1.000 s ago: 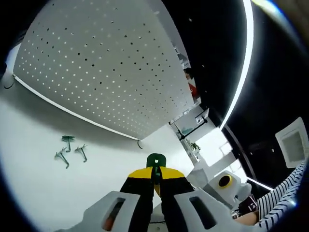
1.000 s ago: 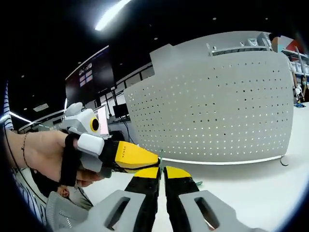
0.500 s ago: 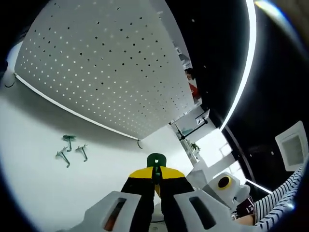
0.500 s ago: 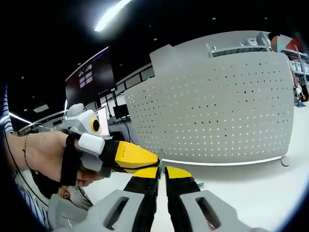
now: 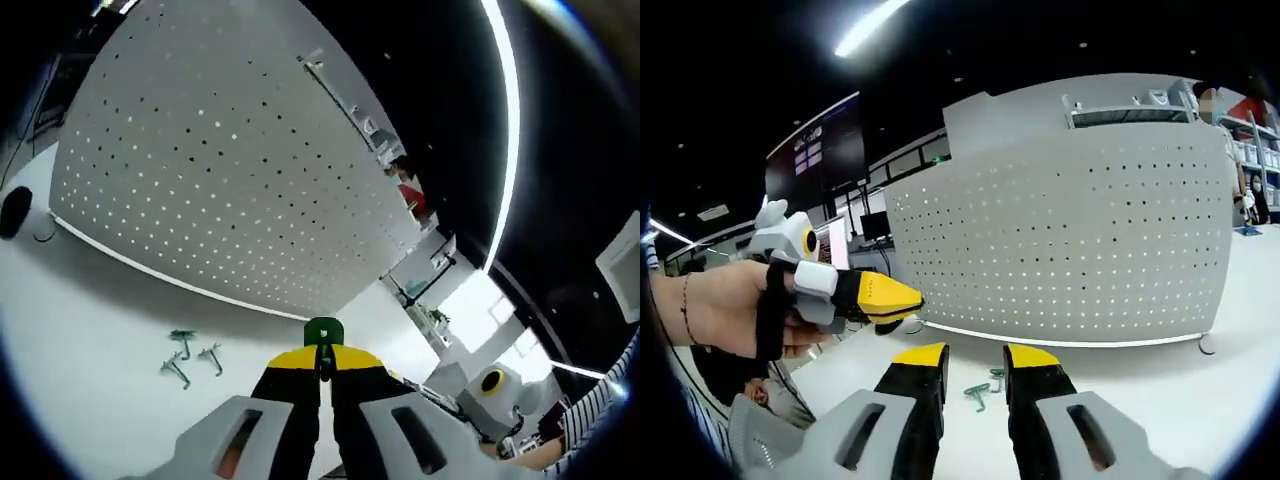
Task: Insert the hook assembly into the mounting plate slot until the hook locks in place.
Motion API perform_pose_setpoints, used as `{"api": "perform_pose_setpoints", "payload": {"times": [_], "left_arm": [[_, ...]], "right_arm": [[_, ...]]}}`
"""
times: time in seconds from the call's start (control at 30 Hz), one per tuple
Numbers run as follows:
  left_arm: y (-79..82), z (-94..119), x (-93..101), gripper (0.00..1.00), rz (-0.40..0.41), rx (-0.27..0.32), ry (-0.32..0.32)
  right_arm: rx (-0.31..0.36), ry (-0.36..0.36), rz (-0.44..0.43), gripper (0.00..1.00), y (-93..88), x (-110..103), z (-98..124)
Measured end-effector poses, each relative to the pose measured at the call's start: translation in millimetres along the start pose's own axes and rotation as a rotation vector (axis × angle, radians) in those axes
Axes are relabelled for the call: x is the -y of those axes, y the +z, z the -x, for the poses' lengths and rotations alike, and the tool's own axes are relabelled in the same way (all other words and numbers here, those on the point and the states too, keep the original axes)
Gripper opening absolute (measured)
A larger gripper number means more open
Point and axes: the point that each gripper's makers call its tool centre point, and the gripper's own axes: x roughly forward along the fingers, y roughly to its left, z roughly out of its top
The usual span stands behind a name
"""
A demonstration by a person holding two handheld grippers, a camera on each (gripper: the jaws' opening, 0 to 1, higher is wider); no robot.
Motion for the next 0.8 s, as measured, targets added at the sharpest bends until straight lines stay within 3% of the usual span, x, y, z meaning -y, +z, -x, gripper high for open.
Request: {"api": "perform_pose_setpoints", "payload": {"times": [0.1, 0.2, 0.6, 0.8], "left_arm": [[7.3, 4, -5.5, 0.02, -0.085, 0.022, 0.05], [17.5, 9, -12.0, 0.02, -0.164, 0.049, 0.096], [46.5, 21, -27.7, 0.02, -0.297, 0.139, 0.206], [62.6, 23, -36.7, 0.02, -0.36, 0.173, 0.274]], "right_arm": [[-0.01, -0.021, 0.0, 0.2, -2.8, 9, 4], [-0.055, -0.057, 0.001, 0.2, -17.3, 23, 10], [-0.185, -0.119, 0.099, 0.21, -63.3, 48, 43], [-0.207, -0.129, 0.09, 0.21, -69.2, 51, 46]]}}
